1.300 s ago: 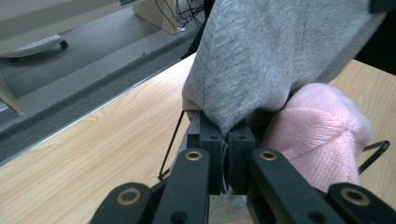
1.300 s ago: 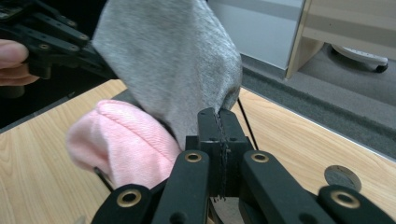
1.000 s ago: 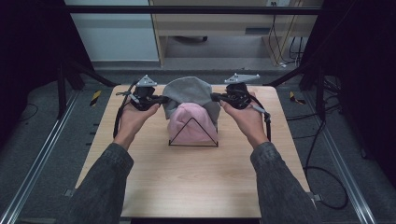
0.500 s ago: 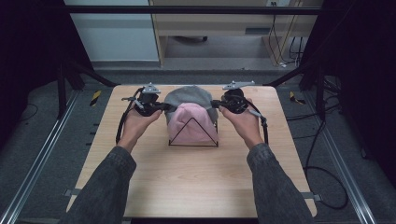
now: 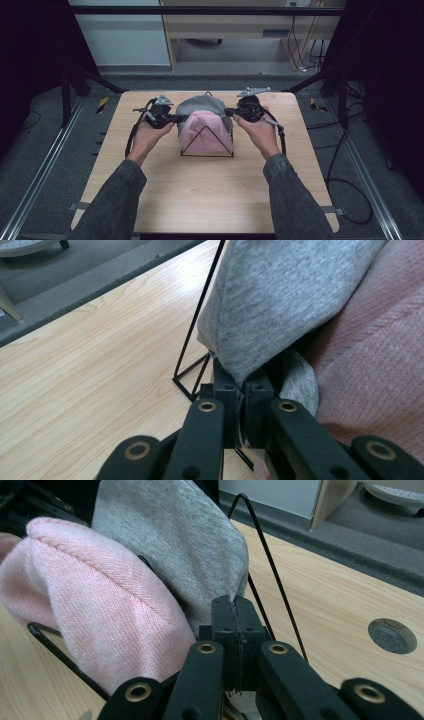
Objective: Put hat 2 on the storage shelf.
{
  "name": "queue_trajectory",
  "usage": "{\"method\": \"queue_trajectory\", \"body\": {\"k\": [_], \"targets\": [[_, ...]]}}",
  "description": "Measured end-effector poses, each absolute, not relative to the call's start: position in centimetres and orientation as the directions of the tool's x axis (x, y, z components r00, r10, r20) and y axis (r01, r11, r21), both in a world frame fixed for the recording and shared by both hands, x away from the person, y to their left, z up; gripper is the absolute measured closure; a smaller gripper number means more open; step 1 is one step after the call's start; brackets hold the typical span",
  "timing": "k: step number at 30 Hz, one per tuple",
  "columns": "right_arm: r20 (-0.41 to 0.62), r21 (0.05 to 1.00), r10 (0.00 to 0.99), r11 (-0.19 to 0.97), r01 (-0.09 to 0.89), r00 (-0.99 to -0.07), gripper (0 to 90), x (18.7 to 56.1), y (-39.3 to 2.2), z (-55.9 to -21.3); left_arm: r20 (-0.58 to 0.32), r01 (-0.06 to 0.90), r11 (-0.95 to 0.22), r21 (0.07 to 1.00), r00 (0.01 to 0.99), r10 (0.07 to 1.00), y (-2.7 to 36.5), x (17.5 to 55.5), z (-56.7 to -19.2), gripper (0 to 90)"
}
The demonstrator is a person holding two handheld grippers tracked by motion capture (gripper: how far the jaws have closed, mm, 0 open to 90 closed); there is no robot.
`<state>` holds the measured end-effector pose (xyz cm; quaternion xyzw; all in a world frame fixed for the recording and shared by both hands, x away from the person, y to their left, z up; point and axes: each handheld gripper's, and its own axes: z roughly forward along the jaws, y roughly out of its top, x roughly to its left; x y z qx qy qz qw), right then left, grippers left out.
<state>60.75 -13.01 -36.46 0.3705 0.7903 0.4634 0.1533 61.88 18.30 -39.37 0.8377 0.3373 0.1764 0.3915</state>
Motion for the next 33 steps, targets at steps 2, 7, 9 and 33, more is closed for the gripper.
{"method": "queue_trajectory", "body": {"k": [2,7,9,33], "targets": [[0.100,0.846,0.727,0.296,0.443,-0.679,90.0,60.7,-13.0,-36.3,0.026,0.429,-0.463,0.776,0.711,0.703,18.3,61.9,-39.5,87.1],[0.088,0.856,0.722,0.297,0.422,-0.686,90.0,60.4,-13.2,-35.5,0.017,0.427,-0.452,0.783,0.712,0.701,18.1,61.8,-39.7,87.0],[0.087,0.854,0.723,0.301,0.425,-0.686,90.0,60.4,-13.2,-35.5,0.008,0.443,-0.451,0.775,0.707,0.707,18.1,61.8,-39.9,86.9],[0.156,0.836,0.760,0.240,0.494,-0.632,79.4,59.9,-15.1,-37.3,-0.004,0.456,-0.380,0.805,0.645,0.764,19.1,60.8,-40.8,61.4]]}}
